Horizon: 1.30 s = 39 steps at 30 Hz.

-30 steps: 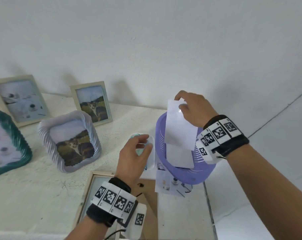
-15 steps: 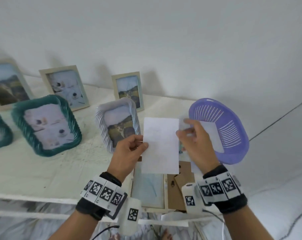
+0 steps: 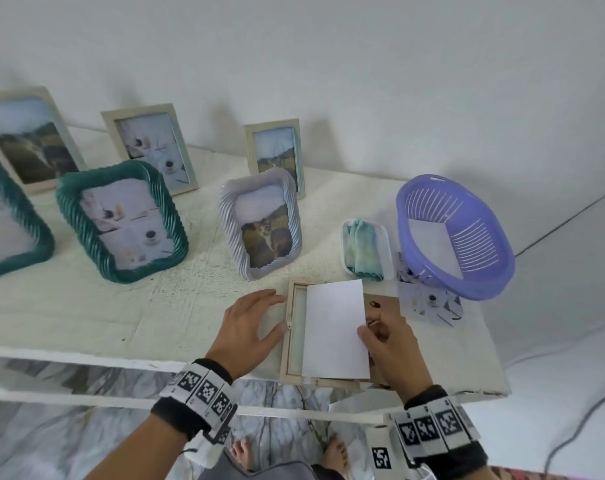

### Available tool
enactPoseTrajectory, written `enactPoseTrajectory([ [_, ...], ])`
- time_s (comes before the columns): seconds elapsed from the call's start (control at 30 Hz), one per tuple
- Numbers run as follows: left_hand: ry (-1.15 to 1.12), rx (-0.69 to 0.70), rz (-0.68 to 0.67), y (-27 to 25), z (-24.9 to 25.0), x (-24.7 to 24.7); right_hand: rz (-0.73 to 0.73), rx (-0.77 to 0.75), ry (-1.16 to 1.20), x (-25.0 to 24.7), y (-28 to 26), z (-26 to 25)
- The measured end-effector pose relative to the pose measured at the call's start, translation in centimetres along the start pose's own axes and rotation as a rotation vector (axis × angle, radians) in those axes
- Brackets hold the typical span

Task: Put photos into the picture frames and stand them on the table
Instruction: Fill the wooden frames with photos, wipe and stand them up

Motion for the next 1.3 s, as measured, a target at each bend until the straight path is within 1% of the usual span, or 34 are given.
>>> enactPoseTrajectory([
  [0.07,0.094,0.05,0.022,-0.5,-0.2,0.6,0.017,0.011,-0.063,0.1,-0.1,0.3],
  [0.13,0.142,0.076,0.043,-0.8,-0.3,0.8,0.003,0.002,-0.133,0.7,-0.1,0.6],
  [0.27,0.141,0.066,0.082,-0.7,-0.3,0.7,0.029,-0.011,-0.26,1.6,0.2,-0.2],
  [0.47,0.157,0.077,0.091,-0.8,-0.5,1.0,-0.014,0.025,-0.577,2.6,-0.2,-1.3],
  [0.6,0.158,0.081,0.103,-0.8,-0.6,1.1,-0.027,-0.022,-0.68,2.9,-0.3,-1.2],
  [0.67,0.157,0.083,0.11,-0.9,-0.6,1.1,-0.008,-0.032,-0.665,2.6,-0.3,-1.0],
  [0.77,0.161,0.09,0.111,-0.9,-0.7,1.1,0.102,-0.065,-0.606,1.0,-0.4,-0.4],
  [0.83,0.163,0.095,0.107,-0.9,-0.7,1.1,0.16,-0.082,-0.705,-0.3,-0.4,0.2],
  [0.9,0.155,0.101,0.105,-0.9,-0.7,1.2,0.148,-0.038,-0.861,-1.2,-0.5,1.1],
  [0.93,0.148,0.101,0.105,-0.9,-0.7,1.2,0.128,-0.001,-0.897,-1.5,-0.6,1.5],
  [1.0,0.134,0.097,0.109,-0.9,-0.8,1.1,0.1,0.044,-0.872,-1.9,-0.9,2.4],
  [1.13,0.128,0.099,0.109,-0.8,-0.7,1.2,0.082,0.007,-0.79,-2.5,-1.1,2.9],
  [1.3,0.122,0.094,0.106,-0.9,-0.7,1.1,0.062,0.001,-0.638,-4.4,-1.6,3.3],
])
Point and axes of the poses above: each hand's wrist, its own y-axis towards the middle knuckle, its own x-axis out of the palm, z = x × y, the point moved 5 cm from there along y, towards the middle knuckle, and after that the axes turned 13 degrees about y, right-handed, at the moved point
